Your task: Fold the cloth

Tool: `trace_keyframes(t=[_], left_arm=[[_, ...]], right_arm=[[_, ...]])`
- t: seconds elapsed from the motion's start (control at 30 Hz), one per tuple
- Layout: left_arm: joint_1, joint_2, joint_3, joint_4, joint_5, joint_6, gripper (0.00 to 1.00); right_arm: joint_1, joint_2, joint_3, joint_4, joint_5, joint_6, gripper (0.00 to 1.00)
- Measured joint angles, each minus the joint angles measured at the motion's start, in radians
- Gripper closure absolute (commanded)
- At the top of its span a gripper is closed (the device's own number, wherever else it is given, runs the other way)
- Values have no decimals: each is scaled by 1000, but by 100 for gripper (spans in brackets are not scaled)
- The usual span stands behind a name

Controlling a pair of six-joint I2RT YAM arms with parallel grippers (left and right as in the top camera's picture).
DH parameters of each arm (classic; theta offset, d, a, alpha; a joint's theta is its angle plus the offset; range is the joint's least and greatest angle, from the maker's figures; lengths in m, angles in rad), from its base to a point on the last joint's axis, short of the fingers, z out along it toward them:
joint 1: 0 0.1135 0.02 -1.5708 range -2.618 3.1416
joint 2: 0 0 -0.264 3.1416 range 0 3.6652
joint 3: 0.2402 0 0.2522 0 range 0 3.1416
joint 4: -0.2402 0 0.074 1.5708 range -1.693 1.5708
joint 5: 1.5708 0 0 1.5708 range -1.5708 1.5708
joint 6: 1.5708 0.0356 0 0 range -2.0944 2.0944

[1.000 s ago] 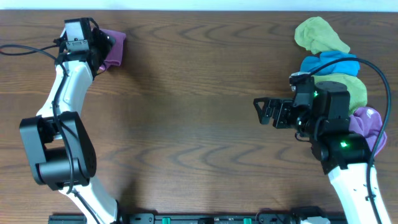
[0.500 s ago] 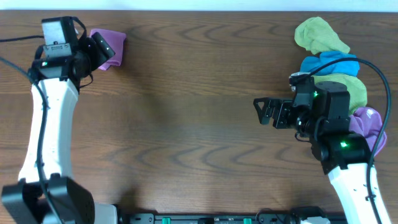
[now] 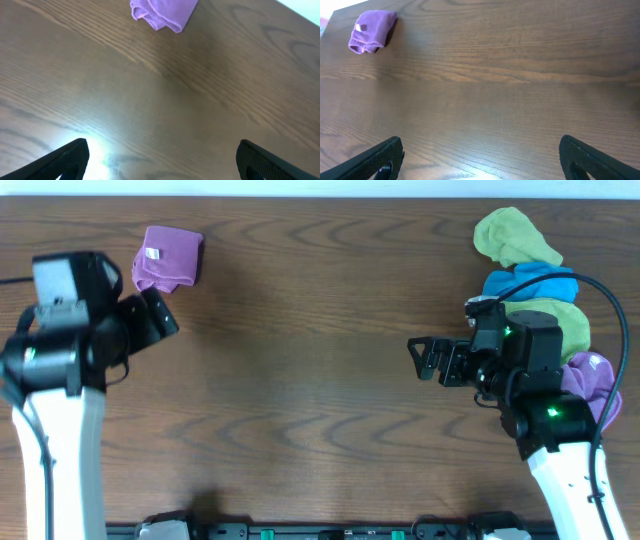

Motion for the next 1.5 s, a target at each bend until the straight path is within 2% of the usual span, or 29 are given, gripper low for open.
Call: trace_keyframes(t=[0.13, 0.23, 0.57, 0.83, 1.17, 1.5], left_arm=[[0, -132, -30, -39, -10, 33, 5], [0, -237, -138, -26, -14, 47, 5], [0, -604, -592, 216, -2, 59, 5], [-48, -869, -867, 349, 6, 152, 5], [-128, -1097, -1049, 340, -45, 250, 5], [-136, -1202, -1066, 174, -124, 264, 5]], right_arm=[[0, 0, 0, 0, 0, 0, 1], [0, 0, 0, 0, 0, 0, 1], [0, 0, 0, 0, 0, 0, 1], [0, 0, 0, 0, -1, 0, 1], [0, 0, 0, 0, 0, 0, 1], [0, 0, 0, 0, 0, 0, 1]])
